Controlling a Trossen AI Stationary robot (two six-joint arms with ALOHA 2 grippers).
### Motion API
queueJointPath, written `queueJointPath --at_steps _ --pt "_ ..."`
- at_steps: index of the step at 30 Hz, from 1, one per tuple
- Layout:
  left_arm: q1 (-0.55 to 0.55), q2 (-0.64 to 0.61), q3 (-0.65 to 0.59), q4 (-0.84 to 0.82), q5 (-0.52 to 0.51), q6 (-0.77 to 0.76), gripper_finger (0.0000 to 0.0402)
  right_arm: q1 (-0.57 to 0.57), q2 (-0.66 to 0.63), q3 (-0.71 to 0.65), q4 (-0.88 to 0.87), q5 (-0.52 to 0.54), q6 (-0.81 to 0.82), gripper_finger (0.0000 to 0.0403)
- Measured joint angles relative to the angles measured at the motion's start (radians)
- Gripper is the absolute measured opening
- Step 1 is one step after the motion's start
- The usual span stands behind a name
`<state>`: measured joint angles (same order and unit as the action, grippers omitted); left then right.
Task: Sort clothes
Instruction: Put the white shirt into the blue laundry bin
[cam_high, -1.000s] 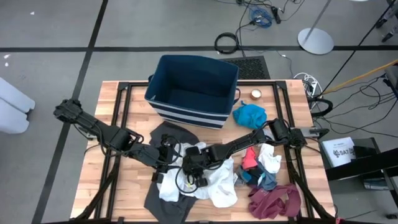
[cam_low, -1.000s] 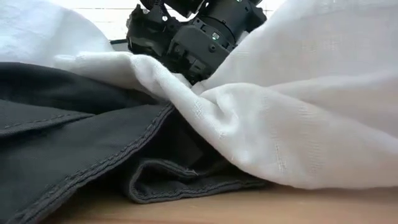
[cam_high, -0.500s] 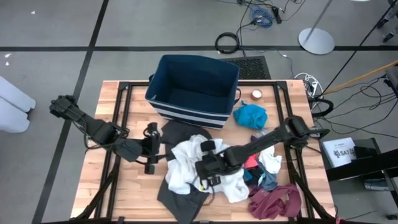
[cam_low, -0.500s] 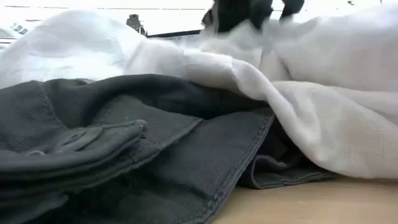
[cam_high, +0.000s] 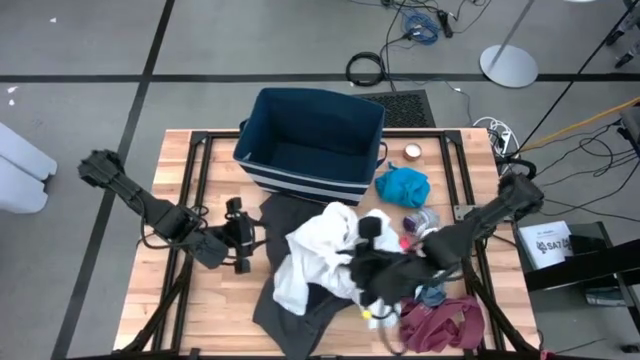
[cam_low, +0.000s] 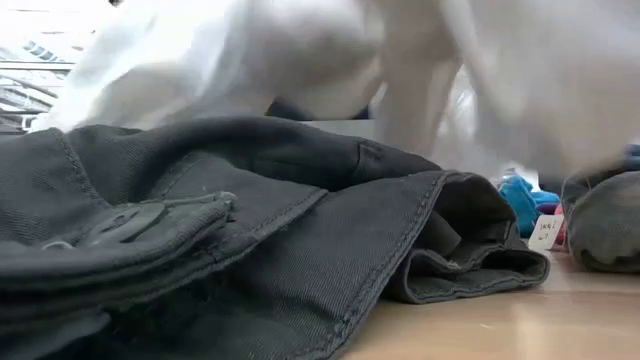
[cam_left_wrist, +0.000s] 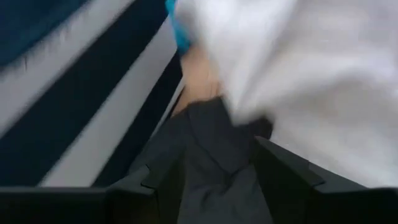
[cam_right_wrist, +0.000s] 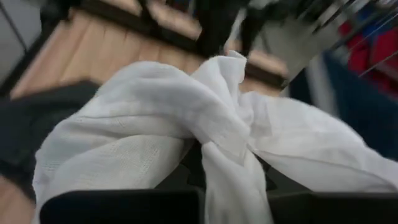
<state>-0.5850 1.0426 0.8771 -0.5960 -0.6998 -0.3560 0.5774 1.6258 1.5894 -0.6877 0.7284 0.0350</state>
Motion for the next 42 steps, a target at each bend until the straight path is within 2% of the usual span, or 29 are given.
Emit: queueJointPath --at_steps 4,7,12,21,25,30,37,42 --pt "0.001 -0.065 -0.109 0.066 0.0 -0.059 0.0191 0.027 -0.077 0.0 0.1 0.082 -0.099 0.0027" --pt "0.001 -0.09 -0.174 0.192 0.001 -0.053 0.0191 0.034 -0.122 0.001 0.219 0.115 -0.227 0.0027" --pt "0.002 -0.091 -0.229 0.349 0.057 -0.006 0.0191 0.017 -0.175 0.002 0.439 0.115 -0.464 0.0027" --pt "0.003 -0.029 -0.246 0.434 0.077 -0.031 0.0191 -0.078 -0.23 0.002 0.857 0.108 -0.8 0.0027" --pt "0.003 0.026 -0.246 0.504 0.092 -0.026 0.0191 -0.142 -0.239 0.003 1.026 0.046 -0.927 0.0027" --pt "0.006 0.087 -0.246 0.568 0.096 -0.023 0.0191 -0.271 -0.239 0.003 1.107 -0.096 -0.913 0.0027" --pt "0.035 0.128 -0.246 0.642 0.135 -0.028 0.0191 -0.523 -0.217 0.003 1.122 -0.311 -0.633 0.0027" --pt "0.048 0.146 -0.246 0.654 0.176 -0.031 0.0191 -0.683 -0.153 0.003 1.164 -0.383 -0.518 0.0027"
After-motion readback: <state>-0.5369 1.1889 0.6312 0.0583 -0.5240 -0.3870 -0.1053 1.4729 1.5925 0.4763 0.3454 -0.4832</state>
